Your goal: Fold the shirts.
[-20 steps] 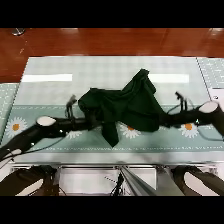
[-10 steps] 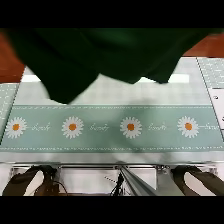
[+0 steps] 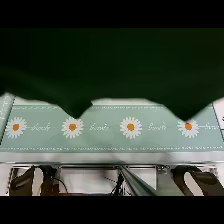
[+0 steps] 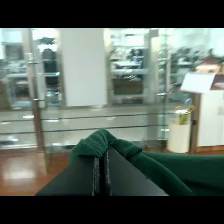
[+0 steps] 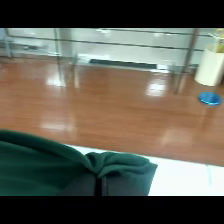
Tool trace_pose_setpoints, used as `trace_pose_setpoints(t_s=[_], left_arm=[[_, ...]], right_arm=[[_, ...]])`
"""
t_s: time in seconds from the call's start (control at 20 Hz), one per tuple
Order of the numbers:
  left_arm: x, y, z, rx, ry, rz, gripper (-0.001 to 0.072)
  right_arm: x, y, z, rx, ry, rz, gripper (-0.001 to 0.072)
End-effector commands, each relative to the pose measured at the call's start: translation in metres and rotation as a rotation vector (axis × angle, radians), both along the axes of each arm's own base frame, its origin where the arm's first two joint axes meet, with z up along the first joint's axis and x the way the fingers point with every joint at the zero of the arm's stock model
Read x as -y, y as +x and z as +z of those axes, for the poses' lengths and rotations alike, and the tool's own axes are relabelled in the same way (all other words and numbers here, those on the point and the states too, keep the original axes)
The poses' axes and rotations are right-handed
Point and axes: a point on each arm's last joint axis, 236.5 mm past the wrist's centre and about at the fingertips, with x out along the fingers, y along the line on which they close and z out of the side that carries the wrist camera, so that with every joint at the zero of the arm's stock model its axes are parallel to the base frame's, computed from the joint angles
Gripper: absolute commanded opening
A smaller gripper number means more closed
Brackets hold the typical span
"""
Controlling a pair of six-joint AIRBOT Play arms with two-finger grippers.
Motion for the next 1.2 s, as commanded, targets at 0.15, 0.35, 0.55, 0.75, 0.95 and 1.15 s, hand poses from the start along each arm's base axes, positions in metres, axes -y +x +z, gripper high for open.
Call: trace_pose_setpoints(t_s=[0.15,0.35,0.55,0.75,0.95,1.15], left_arm=[[-0.019,-0.009,-0.061,-0.214,0.070,0.013,0.0035],[-0.015,0.061,-0.177,-0.582,-0.059,-0.106,0.0035],[-0.011,0.145,-0.273,-0.775,-0.258,-0.206,0.0035],[-0.023,0.225,-0.345,-0.934,-0.393,-0.219,0.0035],[-0.039,0.291,-0.408,-1.040,-0.473,-0.170,0.0035],[-0.034,0.347,-0.434,-1.043,-0.476,-0.159,0.0036]], right_arm=[[0.006,-0.032,-0.057,-0.210,-0.006,-0.035,0.0031],[-0.002,0.022,-0.123,-0.420,0.043,0.027,0.0031],[0.007,0.122,-0.196,-0.468,0.124,0.003,0.0031],[0.009,0.218,-0.290,-0.643,0.174,0.031,0.0031],[0.010,0.300,-0.372,-0.740,0.245,0.034,0.0031],[0.008,0.367,-0.416,-0.780,0.329,0.038,0.0031]])
